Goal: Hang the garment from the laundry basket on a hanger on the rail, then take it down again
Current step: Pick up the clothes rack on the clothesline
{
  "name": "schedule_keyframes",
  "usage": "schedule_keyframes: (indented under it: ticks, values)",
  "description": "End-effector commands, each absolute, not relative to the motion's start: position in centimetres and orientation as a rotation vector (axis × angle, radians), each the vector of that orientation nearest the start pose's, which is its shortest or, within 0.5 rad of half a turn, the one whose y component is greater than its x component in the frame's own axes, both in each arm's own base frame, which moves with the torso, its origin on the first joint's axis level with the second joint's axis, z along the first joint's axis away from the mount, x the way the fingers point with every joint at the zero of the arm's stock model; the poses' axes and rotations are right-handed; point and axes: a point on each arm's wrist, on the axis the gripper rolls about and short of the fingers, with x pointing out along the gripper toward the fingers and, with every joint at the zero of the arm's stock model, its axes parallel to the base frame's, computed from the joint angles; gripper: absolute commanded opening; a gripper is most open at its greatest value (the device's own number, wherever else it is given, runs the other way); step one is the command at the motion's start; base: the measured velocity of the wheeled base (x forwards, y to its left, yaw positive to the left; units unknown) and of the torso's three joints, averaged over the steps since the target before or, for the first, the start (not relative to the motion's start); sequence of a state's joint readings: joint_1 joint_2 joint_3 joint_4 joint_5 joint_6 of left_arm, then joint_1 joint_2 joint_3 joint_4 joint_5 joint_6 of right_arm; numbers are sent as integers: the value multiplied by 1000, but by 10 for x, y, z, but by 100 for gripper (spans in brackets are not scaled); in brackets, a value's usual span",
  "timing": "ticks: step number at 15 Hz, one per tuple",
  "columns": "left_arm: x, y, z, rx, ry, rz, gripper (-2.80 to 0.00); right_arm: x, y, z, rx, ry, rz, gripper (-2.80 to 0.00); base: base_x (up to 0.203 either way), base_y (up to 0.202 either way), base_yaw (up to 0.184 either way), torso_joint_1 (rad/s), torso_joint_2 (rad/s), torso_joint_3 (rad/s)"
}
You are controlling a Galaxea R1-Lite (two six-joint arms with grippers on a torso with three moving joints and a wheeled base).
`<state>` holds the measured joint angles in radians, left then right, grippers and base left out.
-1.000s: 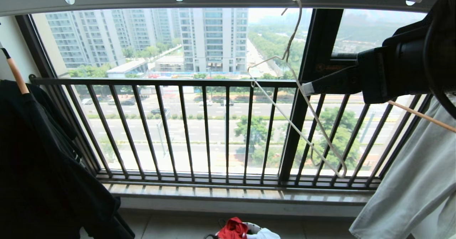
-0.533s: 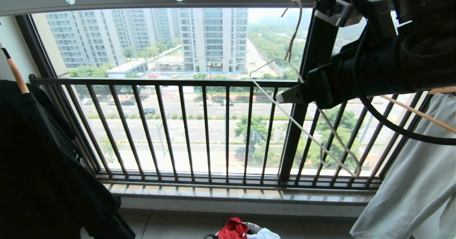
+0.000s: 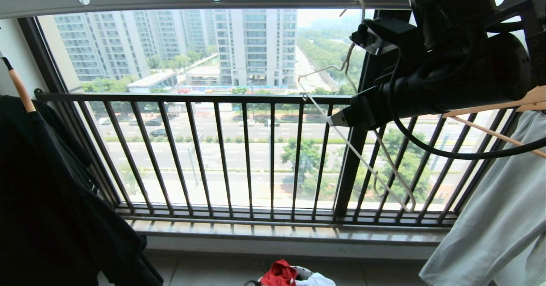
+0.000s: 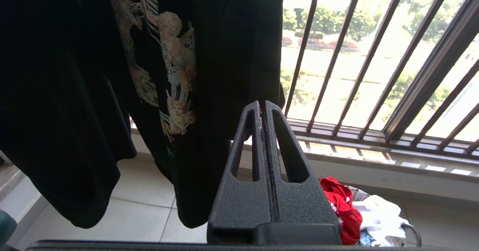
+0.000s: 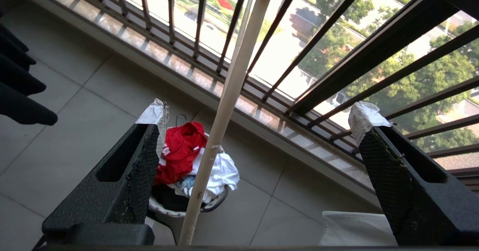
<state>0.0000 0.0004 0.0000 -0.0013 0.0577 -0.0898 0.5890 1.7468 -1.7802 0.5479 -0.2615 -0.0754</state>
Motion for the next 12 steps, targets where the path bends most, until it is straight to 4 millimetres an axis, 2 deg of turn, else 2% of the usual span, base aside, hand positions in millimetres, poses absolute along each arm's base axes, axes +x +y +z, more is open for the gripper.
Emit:
schedule_keyframes:
  ticks: [1, 2, 3, 12]
  values:
    - [-23, 1, 76, -90, -3, 58, -280, 271, 171, 322, -305, 464, 333, 0, 0, 0, 0, 0, 0, 0]
    - [-23, 1, 76, -91, -4, 58, -280, 272, 171, 322, -313, 459, 336, 0, 0, 0, 0, 0, 0, 0]
    - [-23, 1, 76, -90, -3, 58, -280, 272, 171, 322, -318, 457, 336, -280, 0, 0, 0, 0, 0, 0]
    - [-23, 1, 76, -90, -3, 58, -280, 270, 169, 326, -301, 438, 333, -280, 0, 0, 0, 0, 0, 0]
